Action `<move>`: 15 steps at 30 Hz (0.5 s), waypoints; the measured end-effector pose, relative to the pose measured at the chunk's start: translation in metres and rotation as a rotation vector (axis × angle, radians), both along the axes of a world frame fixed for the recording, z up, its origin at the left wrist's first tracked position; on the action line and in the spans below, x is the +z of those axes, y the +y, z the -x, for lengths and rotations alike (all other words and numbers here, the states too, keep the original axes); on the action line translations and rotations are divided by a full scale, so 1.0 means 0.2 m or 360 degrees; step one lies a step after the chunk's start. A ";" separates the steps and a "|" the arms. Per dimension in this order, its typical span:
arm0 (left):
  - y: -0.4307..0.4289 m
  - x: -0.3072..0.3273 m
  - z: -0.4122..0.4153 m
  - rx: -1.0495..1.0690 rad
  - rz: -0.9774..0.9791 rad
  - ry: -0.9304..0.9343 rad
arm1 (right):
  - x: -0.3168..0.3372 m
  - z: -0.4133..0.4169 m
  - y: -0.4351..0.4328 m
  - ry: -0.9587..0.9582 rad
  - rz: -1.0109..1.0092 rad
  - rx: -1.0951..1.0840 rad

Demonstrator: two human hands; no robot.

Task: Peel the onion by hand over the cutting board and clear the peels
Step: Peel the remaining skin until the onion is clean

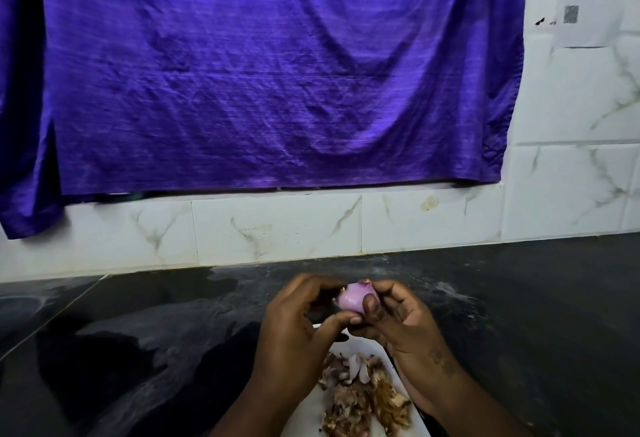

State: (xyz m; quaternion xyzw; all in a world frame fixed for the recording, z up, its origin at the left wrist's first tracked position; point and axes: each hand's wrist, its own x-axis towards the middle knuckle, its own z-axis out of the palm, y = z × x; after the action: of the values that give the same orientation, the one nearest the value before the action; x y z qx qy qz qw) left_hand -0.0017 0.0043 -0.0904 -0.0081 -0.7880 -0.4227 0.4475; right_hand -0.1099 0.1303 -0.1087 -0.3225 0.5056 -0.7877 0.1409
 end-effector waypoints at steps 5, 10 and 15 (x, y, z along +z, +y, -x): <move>-0.01 -0.01 0.01 -0.0021 -0.0064 -0.0011 | 0.00 0.00 0.01 0.0000 -0.0013 -0.0013; -0.04 -0.04 0.03 -0.0095 0.0017 -0.0062 | 0.01 -0.01 0.00 -0.0053 0.0028 0.0031; -0.06 -0.04 0.03 -0.0177 0.0014 -0.0097 | 0.01 -0.02 0.00 -0.0124 0.0051 0.0048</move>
State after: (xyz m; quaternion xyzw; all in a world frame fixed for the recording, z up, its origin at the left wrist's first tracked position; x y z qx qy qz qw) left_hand -0.0081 -0.0067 -0.0983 -0.0411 -0.8016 -0.4434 0.3990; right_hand -0.1061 0.1310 -0.1069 -0.3014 0.4821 -0.8055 0.1671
